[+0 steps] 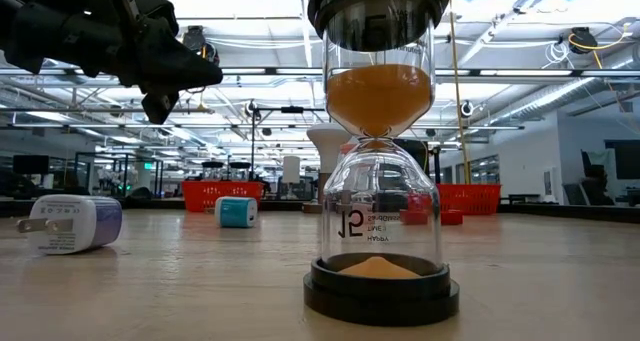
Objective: Pick & Place Office items
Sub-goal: Put the blue digital clock into the bottom right red bin
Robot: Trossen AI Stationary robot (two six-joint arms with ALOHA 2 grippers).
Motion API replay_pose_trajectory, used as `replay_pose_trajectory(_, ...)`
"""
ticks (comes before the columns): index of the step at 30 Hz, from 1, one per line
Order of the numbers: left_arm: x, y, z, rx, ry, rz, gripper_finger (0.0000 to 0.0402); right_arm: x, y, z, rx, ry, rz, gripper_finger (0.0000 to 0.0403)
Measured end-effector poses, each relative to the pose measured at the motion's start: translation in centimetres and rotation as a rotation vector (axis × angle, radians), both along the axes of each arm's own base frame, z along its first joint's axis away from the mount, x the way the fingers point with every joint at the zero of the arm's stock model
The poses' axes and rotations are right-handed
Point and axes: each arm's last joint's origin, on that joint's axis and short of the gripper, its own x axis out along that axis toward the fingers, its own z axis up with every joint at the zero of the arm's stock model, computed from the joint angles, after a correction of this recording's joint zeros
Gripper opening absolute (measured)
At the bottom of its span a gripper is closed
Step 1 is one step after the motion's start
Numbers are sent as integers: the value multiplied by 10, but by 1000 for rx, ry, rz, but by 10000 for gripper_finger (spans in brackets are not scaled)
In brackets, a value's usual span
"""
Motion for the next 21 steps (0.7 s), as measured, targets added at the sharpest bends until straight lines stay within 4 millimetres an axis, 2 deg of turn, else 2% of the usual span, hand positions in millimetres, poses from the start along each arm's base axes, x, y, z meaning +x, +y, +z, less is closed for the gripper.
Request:
replay_pose_trajectory(9,0,0,0,0,0,0,26,-3,-4,-11,1,5,-24,162)
replay_pose_trajectory(21,0,0,0,1,0,0,26,0,0,-9,42,-33,-10,228)
